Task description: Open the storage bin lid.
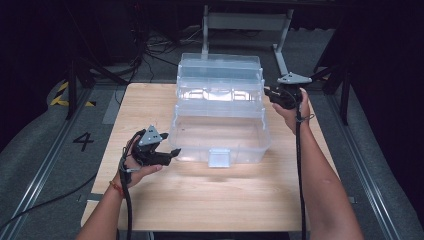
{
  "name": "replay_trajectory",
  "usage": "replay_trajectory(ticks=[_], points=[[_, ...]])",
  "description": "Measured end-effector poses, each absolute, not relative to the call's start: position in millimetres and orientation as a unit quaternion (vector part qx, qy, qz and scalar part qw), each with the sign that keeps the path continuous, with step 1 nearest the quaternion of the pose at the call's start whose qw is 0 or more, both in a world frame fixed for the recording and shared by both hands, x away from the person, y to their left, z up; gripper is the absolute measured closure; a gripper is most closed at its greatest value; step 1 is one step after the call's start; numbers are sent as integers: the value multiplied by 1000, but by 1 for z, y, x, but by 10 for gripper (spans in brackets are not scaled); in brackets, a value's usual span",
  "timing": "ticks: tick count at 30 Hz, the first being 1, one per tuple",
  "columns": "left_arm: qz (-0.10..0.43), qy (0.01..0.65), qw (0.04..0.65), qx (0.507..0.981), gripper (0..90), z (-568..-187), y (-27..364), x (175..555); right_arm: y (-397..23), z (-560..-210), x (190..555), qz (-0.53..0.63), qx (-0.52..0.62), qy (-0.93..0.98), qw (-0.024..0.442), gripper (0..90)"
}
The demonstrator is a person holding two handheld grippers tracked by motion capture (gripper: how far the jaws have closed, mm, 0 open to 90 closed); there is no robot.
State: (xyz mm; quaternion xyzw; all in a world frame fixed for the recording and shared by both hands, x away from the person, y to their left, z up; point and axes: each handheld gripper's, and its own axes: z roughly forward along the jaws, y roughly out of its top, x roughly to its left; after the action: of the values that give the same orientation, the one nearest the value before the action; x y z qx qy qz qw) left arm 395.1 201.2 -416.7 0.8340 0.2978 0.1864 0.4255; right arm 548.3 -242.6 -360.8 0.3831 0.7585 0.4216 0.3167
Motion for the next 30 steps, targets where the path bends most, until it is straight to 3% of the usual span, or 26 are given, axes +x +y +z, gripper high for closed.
replay_trajectory(ticks=[30], points=[[189, 300, 414, 838, 351, -417, 202, 394, -236, -344, 531, 428, 354, 767, 321, 704]])
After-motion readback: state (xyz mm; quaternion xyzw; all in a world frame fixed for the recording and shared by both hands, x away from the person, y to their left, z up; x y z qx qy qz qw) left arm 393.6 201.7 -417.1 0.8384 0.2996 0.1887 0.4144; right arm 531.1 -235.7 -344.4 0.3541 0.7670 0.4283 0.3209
